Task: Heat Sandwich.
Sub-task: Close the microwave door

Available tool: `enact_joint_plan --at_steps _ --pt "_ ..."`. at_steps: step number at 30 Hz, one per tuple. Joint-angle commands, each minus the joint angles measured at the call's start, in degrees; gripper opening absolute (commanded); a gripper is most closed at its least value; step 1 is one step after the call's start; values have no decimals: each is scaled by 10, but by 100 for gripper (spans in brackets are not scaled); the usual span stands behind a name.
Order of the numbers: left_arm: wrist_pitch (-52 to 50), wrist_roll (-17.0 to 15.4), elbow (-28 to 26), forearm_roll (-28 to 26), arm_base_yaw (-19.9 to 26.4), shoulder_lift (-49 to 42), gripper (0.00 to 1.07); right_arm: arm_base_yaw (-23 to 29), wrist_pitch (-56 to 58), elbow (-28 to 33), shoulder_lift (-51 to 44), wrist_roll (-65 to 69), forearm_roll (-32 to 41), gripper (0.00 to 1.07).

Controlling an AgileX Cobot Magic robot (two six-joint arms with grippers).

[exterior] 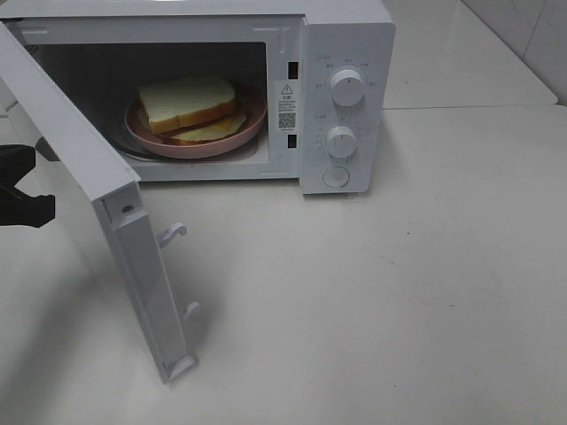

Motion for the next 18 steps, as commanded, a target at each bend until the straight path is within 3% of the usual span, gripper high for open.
enact_joint_plan --at_steps 1,2,5,6,7,10,18 --pt "-65 78 1 -93 -40 30 0 -2 -5 3 -13 -4 -3 54" --pt "-65 78 1 -93 -40 30 0 -2 -5 3 -13 -4 -3 54" --pt "-93 135 -9 -151 -74 57 0 -2 -5 3 -13 -4 -3 54" --pt "-104 167 -19 -178 -91 78 0 -2 -5 3 -13 -4 -3 54" --pt "-104 167 -19 -178 -91 78 0 -2 -5 3 -13 -4 -3 54" --pt "-104 221 -52 -205 -116 114 0 -2 -5 3 -13 -4 -3 54" --pt "-104 272 -108 -207 -140 165 0 -2 -5 3 -13 -4 -3 54"
